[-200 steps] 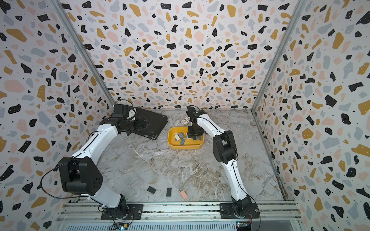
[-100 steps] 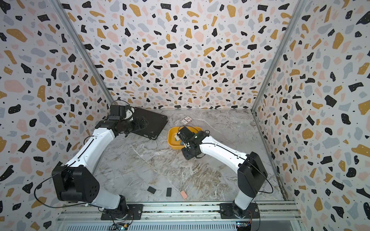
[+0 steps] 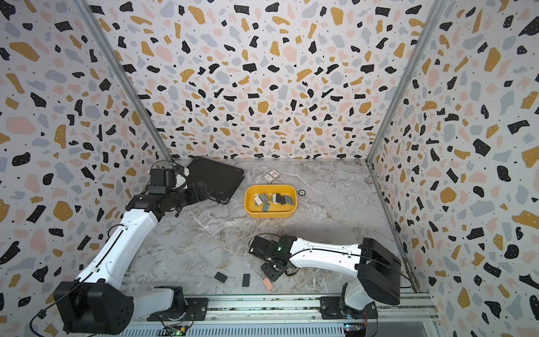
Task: Put the eraser in the storage box
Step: Pick up the eraser from the center of the board.
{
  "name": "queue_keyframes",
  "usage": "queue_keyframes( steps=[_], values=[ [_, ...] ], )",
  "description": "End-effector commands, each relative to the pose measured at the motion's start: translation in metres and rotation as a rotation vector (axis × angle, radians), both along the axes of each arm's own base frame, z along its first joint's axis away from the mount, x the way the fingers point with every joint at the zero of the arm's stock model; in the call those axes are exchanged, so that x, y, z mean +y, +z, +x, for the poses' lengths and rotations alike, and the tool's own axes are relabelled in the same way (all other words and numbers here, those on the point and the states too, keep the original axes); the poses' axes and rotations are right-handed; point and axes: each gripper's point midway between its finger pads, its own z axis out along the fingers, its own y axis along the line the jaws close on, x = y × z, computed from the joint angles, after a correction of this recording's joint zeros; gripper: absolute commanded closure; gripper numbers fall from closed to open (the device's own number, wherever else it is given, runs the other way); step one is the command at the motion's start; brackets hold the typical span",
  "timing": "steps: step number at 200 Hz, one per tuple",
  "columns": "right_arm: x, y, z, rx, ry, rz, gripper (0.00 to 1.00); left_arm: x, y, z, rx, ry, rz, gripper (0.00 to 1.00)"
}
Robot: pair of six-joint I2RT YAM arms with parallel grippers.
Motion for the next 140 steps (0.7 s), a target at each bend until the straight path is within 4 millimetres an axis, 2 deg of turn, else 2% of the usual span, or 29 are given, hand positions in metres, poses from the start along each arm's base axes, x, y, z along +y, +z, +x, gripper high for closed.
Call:
queue_keyframes(
  steps=[1, 48, 93, 140],
  values=[
    [0.005, -0.003, -0.018, 0.019, 0.007, 0.016, 0.51, 0.004, 0.006, -0.004, -0.037, 0.019, -0.002, 0.00],
    [0.016, -0.017, -0.036, 0.010, 0.059, -0.044, 0.50, 0.006, 0.007, -0.018, -0.045, 0.029, -0.004, 0.00],
    [0.015, -0.028, -0.037, 0.018, 0.032, -0.089, 0.50, 0.007, 0.007, -0.026, -0.050, 0.035, -0.002, 0.00],
    [0.021, -0.031, -0.037, 0.022, 0.044, -0.096, 0.50, 0.007, 0.007, -0.029, -0.054, 0.035, -0.001, 0.00]
  ],
)
